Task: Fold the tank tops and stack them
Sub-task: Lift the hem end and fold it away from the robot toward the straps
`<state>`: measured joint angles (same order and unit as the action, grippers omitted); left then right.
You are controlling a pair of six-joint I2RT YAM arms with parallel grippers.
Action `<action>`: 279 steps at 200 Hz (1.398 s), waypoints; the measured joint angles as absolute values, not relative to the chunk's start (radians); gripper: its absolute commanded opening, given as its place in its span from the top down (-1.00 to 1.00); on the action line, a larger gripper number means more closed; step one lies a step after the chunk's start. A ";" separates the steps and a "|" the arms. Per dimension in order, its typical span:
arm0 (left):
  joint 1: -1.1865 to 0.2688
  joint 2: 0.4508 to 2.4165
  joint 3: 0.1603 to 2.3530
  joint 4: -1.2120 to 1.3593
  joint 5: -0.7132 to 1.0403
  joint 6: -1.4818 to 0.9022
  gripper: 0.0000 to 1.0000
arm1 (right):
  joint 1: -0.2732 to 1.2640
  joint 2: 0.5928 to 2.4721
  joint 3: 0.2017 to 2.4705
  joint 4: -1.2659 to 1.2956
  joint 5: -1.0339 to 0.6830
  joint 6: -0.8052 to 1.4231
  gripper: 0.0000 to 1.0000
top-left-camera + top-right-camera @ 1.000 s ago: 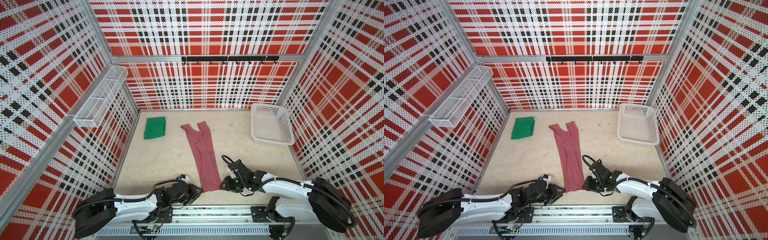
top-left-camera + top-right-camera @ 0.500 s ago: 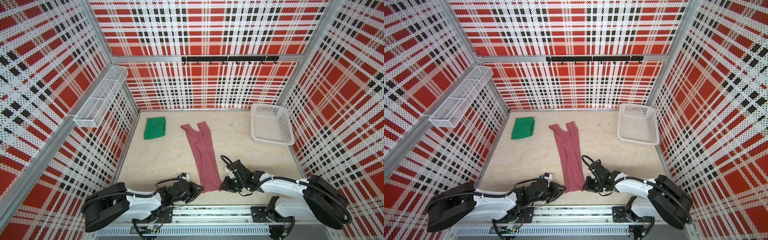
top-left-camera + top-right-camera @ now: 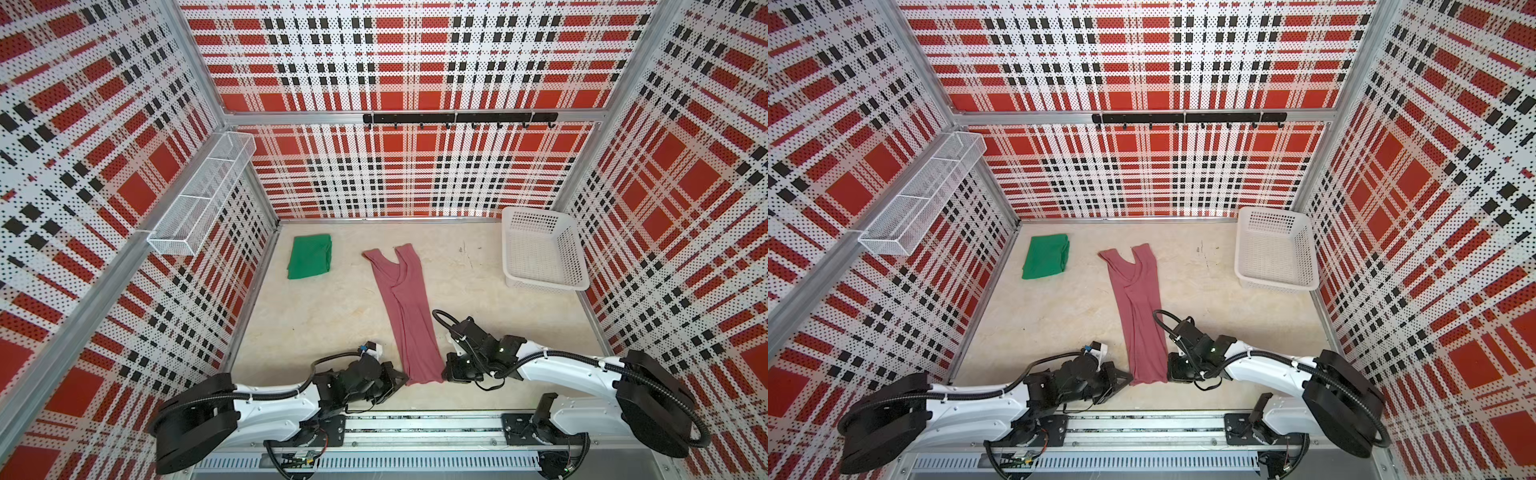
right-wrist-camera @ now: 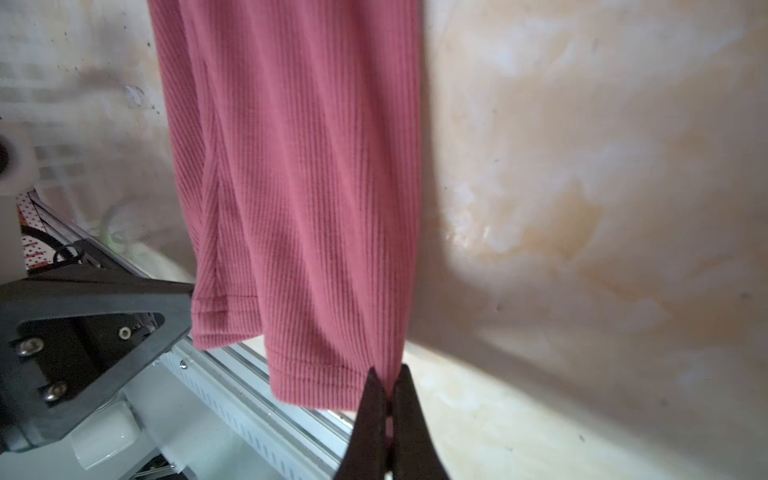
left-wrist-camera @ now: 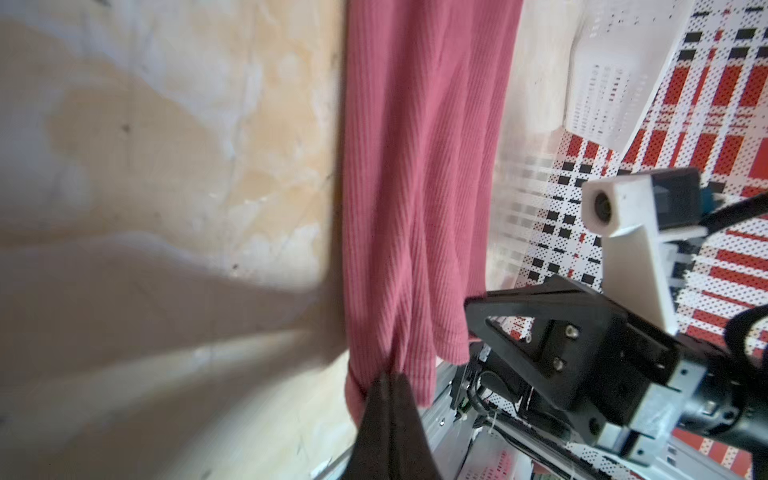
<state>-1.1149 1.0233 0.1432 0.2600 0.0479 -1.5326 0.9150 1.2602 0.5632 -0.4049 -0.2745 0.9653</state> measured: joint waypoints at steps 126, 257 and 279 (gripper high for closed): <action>-1.009 0.919 0.307 -0.075 0.068 -1.392 1.00 | 0.900 1.226 0.784 -0.587 -0.168 0.877 1.00; -0.528 1.225 0.610 -0.157 0.223 -0.916 1.00 | 0.683 1.685 1.279 -0.642 -0.119 0.428 1.00; -0.468 1.309 0.672 -0.149 0.240 -0.847 1.00 | 0.646 1.761 1.345 -0.628 -0.136 0.385 1.00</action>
<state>-0.4679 1.3094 0.6716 -0.1486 0.2401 -0.8474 0.6464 1.7611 1.3453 -0.6285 -0.1356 0.3851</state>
